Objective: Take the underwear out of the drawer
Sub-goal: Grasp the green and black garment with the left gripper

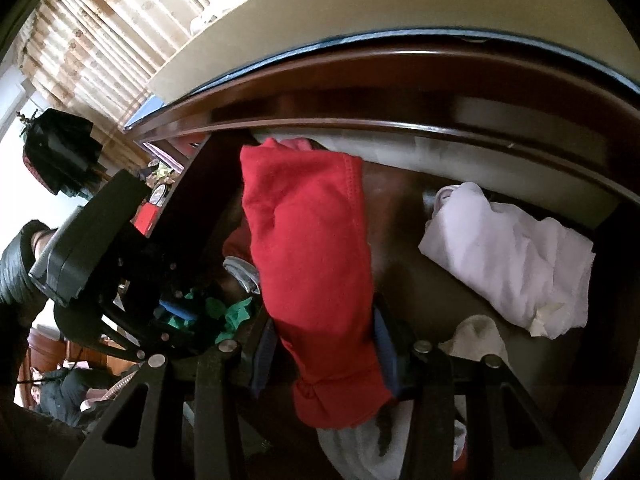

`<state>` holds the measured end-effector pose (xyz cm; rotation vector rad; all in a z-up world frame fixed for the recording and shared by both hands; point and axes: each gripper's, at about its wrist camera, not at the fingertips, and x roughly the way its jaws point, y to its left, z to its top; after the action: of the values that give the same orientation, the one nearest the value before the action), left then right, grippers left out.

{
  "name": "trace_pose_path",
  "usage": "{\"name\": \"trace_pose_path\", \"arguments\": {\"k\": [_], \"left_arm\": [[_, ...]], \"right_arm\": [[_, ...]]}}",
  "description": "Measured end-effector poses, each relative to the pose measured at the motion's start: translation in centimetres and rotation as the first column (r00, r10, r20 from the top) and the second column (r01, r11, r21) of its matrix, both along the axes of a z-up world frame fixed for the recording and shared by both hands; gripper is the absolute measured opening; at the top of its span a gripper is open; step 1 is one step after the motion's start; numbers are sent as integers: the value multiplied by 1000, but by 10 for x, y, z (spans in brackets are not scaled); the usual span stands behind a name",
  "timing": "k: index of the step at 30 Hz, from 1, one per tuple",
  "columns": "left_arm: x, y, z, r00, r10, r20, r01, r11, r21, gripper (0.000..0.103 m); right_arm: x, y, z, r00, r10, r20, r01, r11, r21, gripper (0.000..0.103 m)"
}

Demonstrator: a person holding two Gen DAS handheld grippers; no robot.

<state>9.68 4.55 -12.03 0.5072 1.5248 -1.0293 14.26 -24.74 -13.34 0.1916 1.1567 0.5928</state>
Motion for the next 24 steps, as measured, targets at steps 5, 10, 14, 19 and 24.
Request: {"name": "trace_pose_path", "arguments": {"k": [5, 10, 14, 19, 24], "left_arm": [[-8, 14, 6, 998, 18, 60, -18, 1000, 2, 14], [-8, 25, 16, 997, 20, 81, -20, 1000, 0, 14], [5, 6, 17, 996, 8, 87, -8, 1000, 2, 14], [-5, -9, 10, 995, 2, 95, -3, 1000, 13, 14], [-13, -23, 5, 994, 8, 110, -10, 1000, 18, 14]], "right_arm": [[1, 3, -3, 1000, -1, -8, 1, 1000, -22, 47], [3, 6, -5, 1000, 0, -7, 0, 1000, -27, 47], [5, 8, -8, 1000, -1, -8, 0, 999, -39, 47], [8, 13, -8, 1000, -11, 4, 11, 997, -76, 47], [10, 15, -9, 999, -40, 25, 42, 994, -102, 47]]}}
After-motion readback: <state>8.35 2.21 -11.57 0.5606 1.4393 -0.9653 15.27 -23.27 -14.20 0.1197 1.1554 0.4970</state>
